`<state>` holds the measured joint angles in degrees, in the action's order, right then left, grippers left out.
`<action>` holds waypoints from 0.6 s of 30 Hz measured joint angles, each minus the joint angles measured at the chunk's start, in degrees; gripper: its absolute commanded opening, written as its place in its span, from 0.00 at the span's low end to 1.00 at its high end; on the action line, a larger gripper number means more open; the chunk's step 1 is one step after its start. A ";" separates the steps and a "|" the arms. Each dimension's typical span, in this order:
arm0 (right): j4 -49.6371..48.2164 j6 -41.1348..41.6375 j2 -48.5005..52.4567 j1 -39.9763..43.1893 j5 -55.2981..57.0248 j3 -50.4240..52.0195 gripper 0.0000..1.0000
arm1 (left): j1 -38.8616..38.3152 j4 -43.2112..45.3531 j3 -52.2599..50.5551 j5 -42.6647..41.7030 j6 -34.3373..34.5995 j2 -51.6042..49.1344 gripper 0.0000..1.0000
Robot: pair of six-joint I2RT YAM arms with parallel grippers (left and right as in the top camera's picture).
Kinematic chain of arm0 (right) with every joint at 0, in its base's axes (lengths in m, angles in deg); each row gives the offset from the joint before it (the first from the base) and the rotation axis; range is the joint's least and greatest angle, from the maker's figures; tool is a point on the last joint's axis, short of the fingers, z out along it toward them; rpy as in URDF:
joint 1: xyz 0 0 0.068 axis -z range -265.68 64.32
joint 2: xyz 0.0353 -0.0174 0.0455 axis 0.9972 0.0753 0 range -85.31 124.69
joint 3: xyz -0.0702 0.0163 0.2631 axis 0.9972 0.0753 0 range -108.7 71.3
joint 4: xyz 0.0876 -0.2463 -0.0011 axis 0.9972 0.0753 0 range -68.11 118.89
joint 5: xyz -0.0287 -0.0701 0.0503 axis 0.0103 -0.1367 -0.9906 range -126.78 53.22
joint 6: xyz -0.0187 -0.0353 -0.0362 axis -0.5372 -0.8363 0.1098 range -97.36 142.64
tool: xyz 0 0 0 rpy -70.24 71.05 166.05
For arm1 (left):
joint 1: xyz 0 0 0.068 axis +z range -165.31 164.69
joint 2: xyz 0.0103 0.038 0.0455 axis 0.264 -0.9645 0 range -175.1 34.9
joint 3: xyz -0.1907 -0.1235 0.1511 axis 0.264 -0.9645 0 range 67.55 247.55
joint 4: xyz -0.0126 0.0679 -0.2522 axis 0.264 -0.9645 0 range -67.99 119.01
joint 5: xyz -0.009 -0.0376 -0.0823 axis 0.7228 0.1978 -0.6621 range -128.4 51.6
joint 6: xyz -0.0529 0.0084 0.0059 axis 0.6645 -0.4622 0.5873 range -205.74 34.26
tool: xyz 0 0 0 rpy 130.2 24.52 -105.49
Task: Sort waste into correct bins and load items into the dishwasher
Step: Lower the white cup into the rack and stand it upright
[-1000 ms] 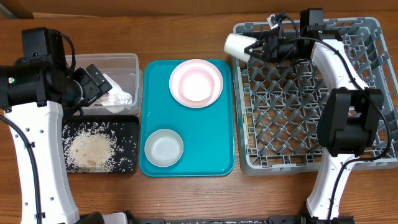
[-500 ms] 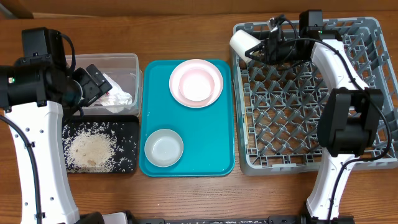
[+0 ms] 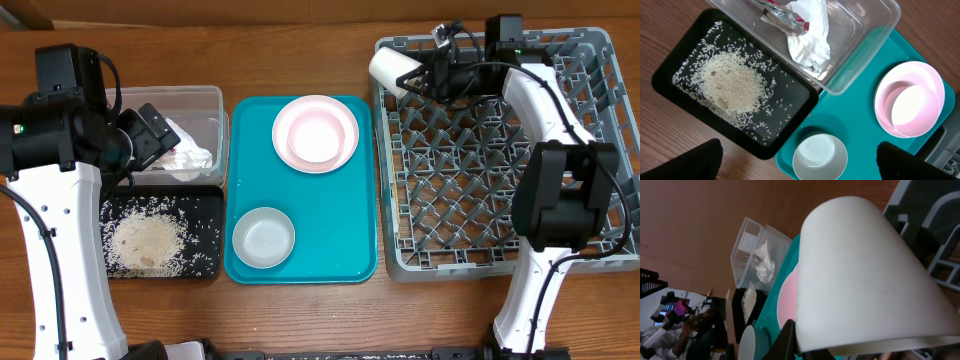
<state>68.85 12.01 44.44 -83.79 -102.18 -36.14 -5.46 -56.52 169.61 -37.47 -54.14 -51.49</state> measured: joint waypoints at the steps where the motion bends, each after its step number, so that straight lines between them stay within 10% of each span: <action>1: -0.31 -0.04 0.00 0.02 -0.20 0.00 0.04 | 0.00 0.00 0.00 -0.02 0.00 0.00 1.00; 18: -1.38 -1.09 0.00 -1.77 -0.63 0.04 0.04 | 0.00 -0.02 0.00 -0.02 0.00 0.00 1.00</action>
<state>67.48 10.92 44.44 -85.56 -102.82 -36.10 -5.46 -56.55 169.61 -37.50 -54.14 -51.49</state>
